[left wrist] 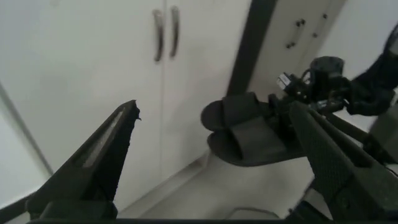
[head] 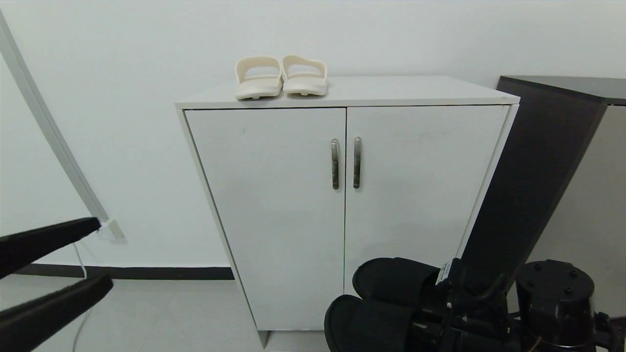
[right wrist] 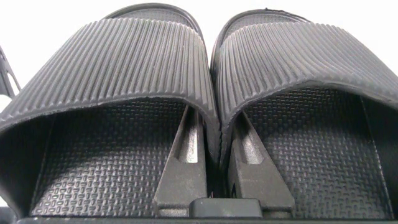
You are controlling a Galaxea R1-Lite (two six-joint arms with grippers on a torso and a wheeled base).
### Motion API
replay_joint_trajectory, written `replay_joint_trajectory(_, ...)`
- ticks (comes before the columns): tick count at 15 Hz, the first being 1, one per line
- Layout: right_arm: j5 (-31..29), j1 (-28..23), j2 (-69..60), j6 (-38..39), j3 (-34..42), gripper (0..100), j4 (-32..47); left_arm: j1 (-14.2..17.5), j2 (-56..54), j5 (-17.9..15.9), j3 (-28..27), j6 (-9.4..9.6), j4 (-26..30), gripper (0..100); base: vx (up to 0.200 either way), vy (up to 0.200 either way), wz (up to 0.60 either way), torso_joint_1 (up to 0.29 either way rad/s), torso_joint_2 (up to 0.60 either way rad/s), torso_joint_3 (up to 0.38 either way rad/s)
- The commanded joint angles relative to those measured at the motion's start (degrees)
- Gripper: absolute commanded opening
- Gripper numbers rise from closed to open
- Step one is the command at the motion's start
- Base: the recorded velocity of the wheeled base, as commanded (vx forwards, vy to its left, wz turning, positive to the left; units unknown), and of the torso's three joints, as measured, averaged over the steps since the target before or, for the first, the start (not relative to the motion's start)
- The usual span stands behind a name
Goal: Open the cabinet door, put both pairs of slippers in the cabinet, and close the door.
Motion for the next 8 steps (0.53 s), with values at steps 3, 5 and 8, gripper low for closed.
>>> replay_joint_trajectory(3,-0.05,0.08,0.04,-0.80,0.38,0,0.04,-13.40,15.81,-0.31,-10.17,-0.06,-0.23,100,0.000,0.000,0.00,-0.014,0.10,0.097)
replay_joint_trajectory(5,-0.22,0.08,0.04,-0.80,0.38,0,0.04,-18.94,22.40,-0.13,-14.38,0.03,-0.41,100,0.000,0.000,0.00,0.000,0.00,0.000)
replay_joint_trajectory(8,-0.22,-0.01,-0.48,-0.80,0.64,0,0.04,-24.04,31.28,-0.22,-20.89,-1.90,-2.96,100,0.000,0.000,0.00,0.000,0.00,0.000)
